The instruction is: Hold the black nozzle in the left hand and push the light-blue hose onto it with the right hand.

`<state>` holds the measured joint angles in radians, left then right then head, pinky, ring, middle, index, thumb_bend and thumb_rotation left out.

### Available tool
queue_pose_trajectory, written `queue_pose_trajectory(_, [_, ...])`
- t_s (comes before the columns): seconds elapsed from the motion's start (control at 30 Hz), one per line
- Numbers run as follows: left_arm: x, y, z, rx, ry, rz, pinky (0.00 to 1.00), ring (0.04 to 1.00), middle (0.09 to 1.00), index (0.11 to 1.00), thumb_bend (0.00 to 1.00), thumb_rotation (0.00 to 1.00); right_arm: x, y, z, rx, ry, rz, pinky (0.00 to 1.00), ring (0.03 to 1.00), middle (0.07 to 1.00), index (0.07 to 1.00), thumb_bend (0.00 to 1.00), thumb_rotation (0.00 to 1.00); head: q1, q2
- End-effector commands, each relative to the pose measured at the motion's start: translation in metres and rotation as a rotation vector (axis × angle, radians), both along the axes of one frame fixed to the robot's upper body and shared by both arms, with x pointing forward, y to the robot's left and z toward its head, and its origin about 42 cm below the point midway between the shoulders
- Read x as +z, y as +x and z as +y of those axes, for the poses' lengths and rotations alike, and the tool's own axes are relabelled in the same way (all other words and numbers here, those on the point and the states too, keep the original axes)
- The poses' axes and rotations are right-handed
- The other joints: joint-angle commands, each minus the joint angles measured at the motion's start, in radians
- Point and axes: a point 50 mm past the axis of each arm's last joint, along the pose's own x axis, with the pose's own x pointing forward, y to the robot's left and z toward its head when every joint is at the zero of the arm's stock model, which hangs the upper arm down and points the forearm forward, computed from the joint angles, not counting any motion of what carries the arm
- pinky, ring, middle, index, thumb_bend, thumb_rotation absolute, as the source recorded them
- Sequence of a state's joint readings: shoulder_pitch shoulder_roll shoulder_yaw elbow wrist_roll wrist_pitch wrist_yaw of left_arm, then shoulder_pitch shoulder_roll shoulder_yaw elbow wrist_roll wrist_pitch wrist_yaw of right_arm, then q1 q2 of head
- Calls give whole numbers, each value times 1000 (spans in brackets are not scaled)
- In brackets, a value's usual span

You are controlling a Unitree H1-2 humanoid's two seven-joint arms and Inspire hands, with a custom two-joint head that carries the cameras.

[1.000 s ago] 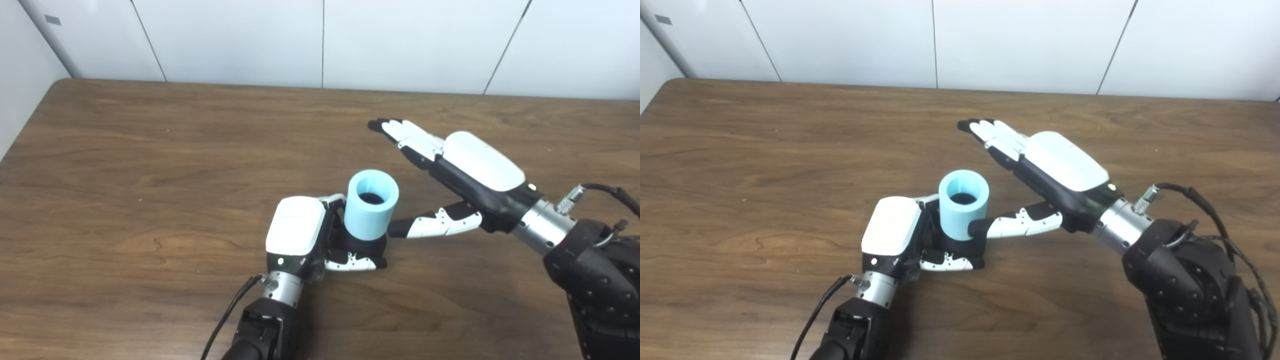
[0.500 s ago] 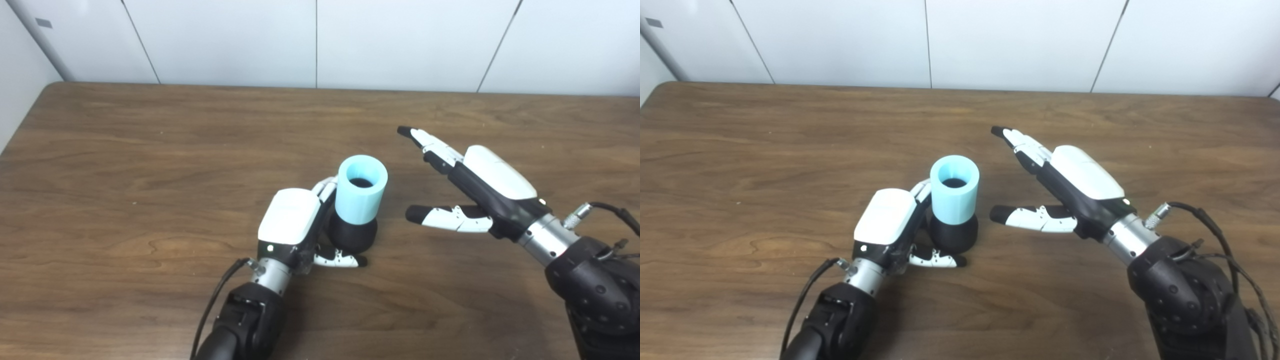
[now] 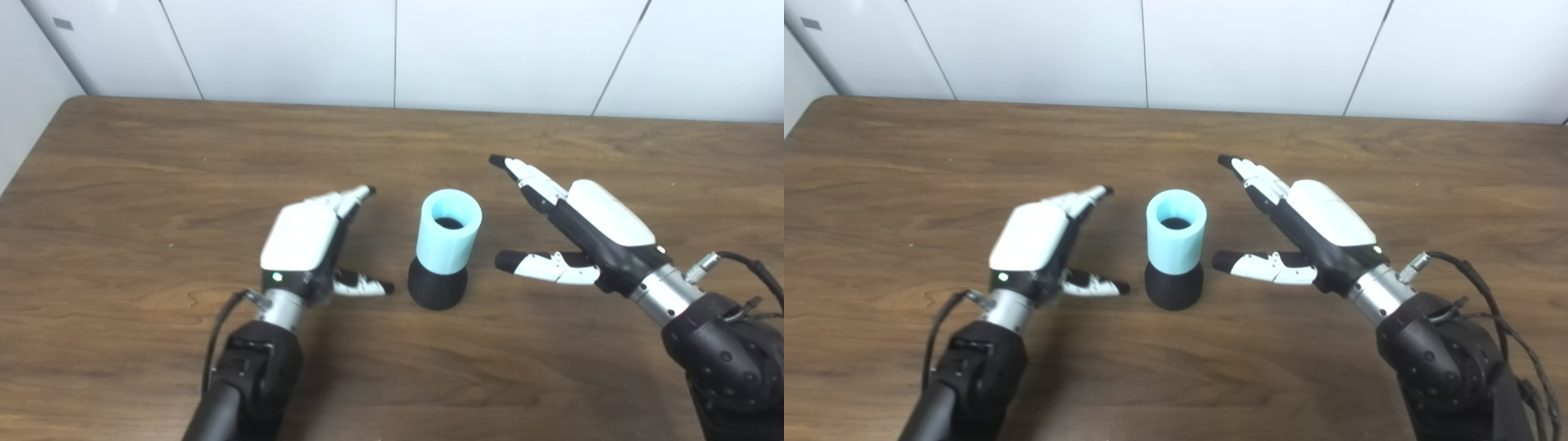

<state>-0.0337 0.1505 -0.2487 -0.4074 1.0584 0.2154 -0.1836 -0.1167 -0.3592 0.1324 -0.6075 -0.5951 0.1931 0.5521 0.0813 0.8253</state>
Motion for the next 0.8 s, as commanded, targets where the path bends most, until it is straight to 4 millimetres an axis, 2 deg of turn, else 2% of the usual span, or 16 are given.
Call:
queue_pose_trajectory(0.0, [28, 5, 4, 1, -46, -59, 660, 801, 839, 852, 1000, 154, 6, 2, -3, -9, 3, -48, 855, 975, 990, 1000, 598, 1000, 1, 1])
queue_pose_trajectory(0.1, [47, 7, 17, 12, -100, -27, 584, 724, 791, 805, 997, 98, 4, 4, -5, -12, 9, -46, 855, 974, 989, 1000, 603, 1000, 0, 1])
queue_pose_trajectory(0.23, [67, 10, 39, 36, -153, -6, 514, 648, 740, 780, 986, 98, 1, 6, -9, -24, 16, -48, 862, 974, 989, 1000, 598, 1000, -6, 2])
queue_pose_trajectory(0.3, [73, 11, 50, 59, -184, -12, 455, 600, 708, 770, 976, 117, -1, 7, -10, -33, 23, -44, 856, 970, 986, 1000, 593, 1000, -7, 2])
queue_pose_trajectory(0.37, [74, 11, 61, 82, -248, -19, 449, 600, 711, 766, 963, 128, -5, 7, -11, -45, 56, -23, 854, 967, 984, 1000, 589, 1000, -12, 4])
queue_pose_trajectory(0.43, [71, 11, 73, 120, -397, -36, 468, 614, 700, 757, 867, 170, -11, 8, -12, -73, 125, 11, 851, 959, 988, 1000, 561, 964, -12, 4])
queue_pose_trajectory(0.53, [60, 8, 84, 190, -645, -63, 494, 612, 700, 732, 788, 186, -22, 9, -11, -138, 242, 54, 858, 934, 980, 997, 562, 994, -14, 4])
queue_pose_trajectory(0.57, [55, 7, 88, 214, -711, -71, 517, 627, 700, 728, 726, 230, -28, 9, -11, -166, 298, 72, 860, 925, 972, 998, 561, 997, -18, 5])
queue_pose_trajectory(0.63, [45, 4, 93, 252, -813, -72, 550, 648, 708, 733, 628, 265, -37, 10, -10, -216, 399, 108, 814, 909, 964, 997, 569, 1000, -18, 5])
queue_pose_trajectory(0.67, [39, 1, 95, 248, -870, -58, 564, 656, 711, 739, 620, 290, -42, 10, -10, -239, 464, 127, 799, 908, 968, 999, 565, 1000, -25, 6])
queue_pose_trajectory(0.7, [35, -2, 97, 242, -909, -48, 618, 697, 748, 779, 554, 366, -45, 10, -9, -254, 508, 139, 780, 906, 969, 1000, 534, 1000, -25, 6])
queue_pose_trajectory(0.77, [23, -11, 98, 219, -983, -12, 673, 736, 780, 829, 511, 439, -53, 11, -6, -290, 611, 158, 752, 901, 967, 1000, 506, 1000, -32, 8])
